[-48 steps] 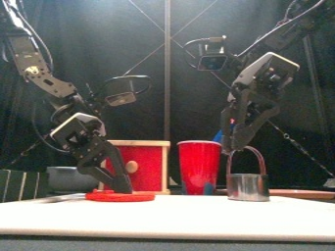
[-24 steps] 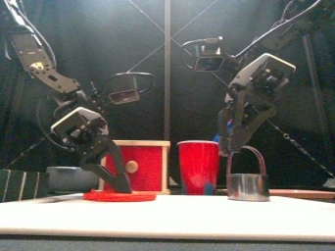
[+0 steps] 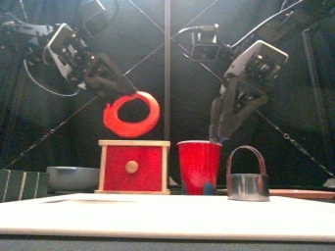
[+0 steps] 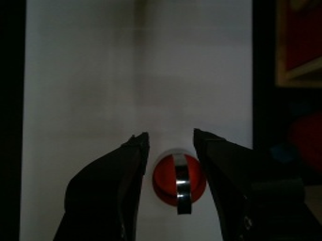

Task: Get the cutter from the drawer then cut the dough then place the extra dough in the bowl
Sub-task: Place the extra dough in the bowl

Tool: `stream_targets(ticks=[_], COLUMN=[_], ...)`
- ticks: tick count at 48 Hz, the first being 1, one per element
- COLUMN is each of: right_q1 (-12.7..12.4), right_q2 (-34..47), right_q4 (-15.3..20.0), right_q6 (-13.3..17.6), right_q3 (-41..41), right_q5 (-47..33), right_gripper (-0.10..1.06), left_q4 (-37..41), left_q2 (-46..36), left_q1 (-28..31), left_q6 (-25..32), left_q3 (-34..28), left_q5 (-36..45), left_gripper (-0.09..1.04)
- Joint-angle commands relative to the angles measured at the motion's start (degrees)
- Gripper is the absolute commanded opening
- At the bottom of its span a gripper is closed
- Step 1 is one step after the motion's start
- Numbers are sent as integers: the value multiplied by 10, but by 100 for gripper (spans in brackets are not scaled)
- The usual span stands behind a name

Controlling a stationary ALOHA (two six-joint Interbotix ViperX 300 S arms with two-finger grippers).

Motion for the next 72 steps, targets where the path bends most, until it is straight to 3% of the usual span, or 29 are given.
stream_targets(ticks=[1, 10, 17, 23, 29, 42, 56, 64, 72], right_q1=[-3, -4, -4, -4, -5, -5, -5, -6, -6], right_q2=[-18, -13, -13, -12, -6, 7, 7, 7, 7], right_q4=[-12, -19, -24, -24, -24, -24, -23, -20, -20], right_q6=[-1, -2, -4, -5, -5, -1, -1, -1, -1], right_q3=[-15, -9, -6, -8, -9, -11, -11, -12, -11], right_q5=[-60, -156, -187, -195, -195, -195, -196, -195, -195], right_gripper=[80, 80, 80, 80, 80, 80, 80, 80, 80], left_q4=[3, 0, -6, -7, 15, -26, -81, -129, -131], left_q2=[-75, -131, -119, -94, -56, -19, -20, -21, -24], left_q1=[66, 171, 216, 248, 252, 246, 241, 186, 189], left_q6=[2, -1, -2, 2, 1, -3, -6, -20, -22], left_q3=[25, 93, 123, 127, 114, 109, 115, 102, 109], left_q5=[-5, 19, 87, 95, 91, 27, 56, 52, 50], left_gripper=[56, 56, 56, 57, 63, 96, 96, 96, 96])
